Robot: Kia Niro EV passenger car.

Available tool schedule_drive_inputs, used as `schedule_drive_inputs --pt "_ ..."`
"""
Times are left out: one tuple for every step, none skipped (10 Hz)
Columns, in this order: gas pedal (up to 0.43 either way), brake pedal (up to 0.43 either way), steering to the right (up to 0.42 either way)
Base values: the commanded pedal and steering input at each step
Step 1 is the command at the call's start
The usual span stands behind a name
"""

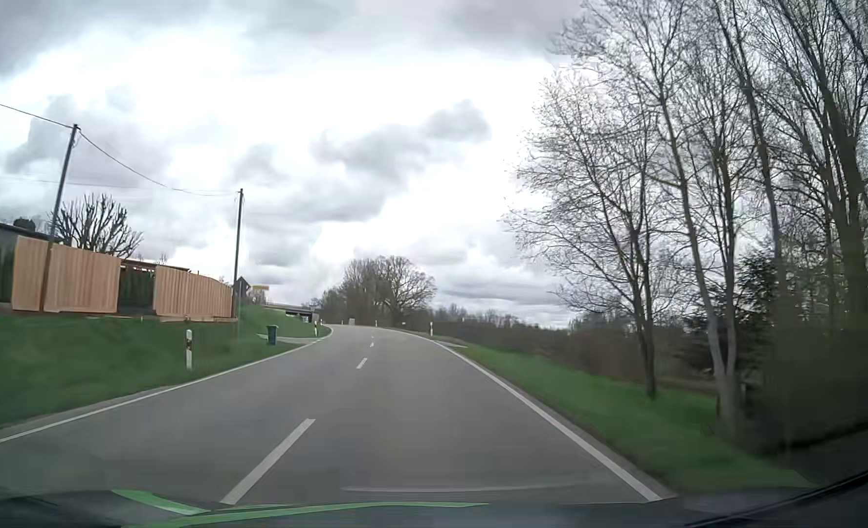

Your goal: Follow the waypoints while adhering to traffic rules and regulations

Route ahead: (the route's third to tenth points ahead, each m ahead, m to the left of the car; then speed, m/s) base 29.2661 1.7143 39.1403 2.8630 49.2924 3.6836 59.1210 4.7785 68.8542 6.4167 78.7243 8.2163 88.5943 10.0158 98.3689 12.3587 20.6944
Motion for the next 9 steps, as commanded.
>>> schedule_drive_inputs --pt "0.197 0.0 -0.016" --pt "0.209 0.0 -0.016" --pt "0.209 0.0 -0.016" --pt "0.209 0.0 -0.016" --pt "0.209 0.0 -0.016" --pt "0.209 0.0 -0.016" --pt "0.209 0.0 -0.016" --pt "0.209 0.0 -0.016" --pt "0.209 0.0 -0.016"
